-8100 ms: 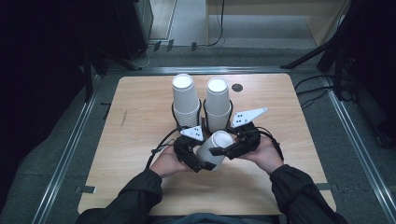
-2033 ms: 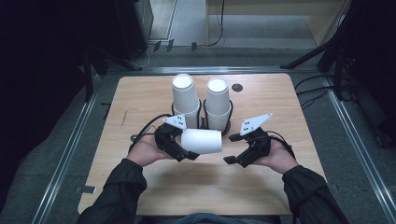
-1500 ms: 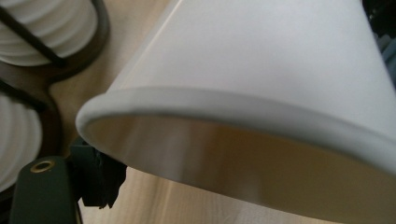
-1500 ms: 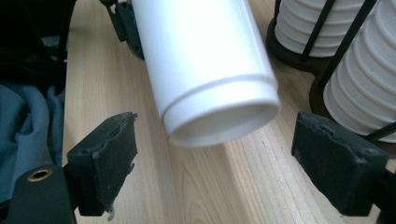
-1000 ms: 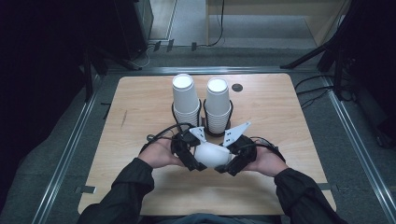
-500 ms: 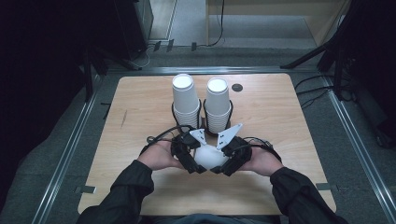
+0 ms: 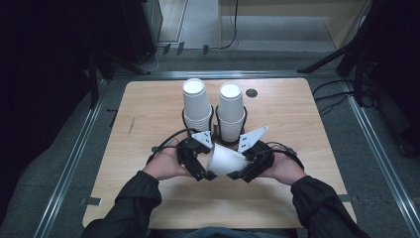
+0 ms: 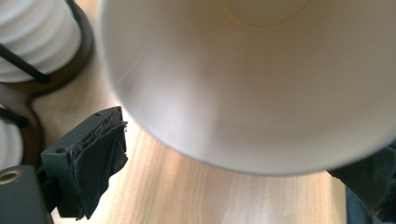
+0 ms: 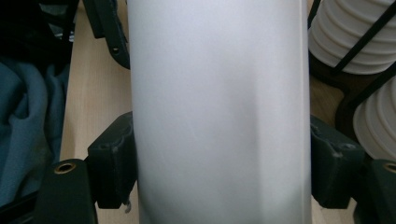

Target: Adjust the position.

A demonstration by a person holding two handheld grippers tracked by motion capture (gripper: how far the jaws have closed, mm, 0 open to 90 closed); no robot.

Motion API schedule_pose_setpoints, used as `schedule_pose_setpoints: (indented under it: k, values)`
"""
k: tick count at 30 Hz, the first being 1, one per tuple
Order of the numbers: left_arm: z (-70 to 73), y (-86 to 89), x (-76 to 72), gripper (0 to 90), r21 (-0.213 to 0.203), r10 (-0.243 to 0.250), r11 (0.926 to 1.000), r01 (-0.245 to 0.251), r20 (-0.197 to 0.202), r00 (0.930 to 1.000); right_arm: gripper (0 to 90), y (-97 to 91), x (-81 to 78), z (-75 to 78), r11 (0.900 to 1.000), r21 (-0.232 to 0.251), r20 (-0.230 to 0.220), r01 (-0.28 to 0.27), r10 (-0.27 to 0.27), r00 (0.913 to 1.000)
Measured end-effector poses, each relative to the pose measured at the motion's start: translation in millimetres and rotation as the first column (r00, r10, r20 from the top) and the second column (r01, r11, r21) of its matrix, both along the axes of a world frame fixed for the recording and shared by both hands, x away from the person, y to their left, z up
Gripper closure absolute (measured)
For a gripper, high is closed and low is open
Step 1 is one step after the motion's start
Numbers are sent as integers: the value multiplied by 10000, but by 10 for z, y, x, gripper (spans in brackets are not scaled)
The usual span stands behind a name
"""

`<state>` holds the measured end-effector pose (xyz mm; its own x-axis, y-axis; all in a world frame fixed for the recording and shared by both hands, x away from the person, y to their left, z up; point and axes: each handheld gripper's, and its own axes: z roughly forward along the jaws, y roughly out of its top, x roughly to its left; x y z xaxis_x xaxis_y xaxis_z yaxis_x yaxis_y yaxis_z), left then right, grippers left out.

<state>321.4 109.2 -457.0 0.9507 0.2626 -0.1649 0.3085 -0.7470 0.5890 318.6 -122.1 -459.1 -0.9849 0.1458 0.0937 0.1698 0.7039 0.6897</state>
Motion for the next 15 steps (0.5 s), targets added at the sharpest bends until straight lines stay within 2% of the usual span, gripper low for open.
schedule_pose_setpoints:
  k: [6, 15]
  values:
    - [20, 88, 22, 36, -297, 228, 9993, -221, 214, 9995, 232, -88, 3, 23, 9996, 264, 127, 67, -71, 9999]
    - [44, 187, 25, 36, -793, 414, 9961, -397, 193, 9990, 230, -210, 35, 55, 9969, 581, 244, 538, -553, 9982]
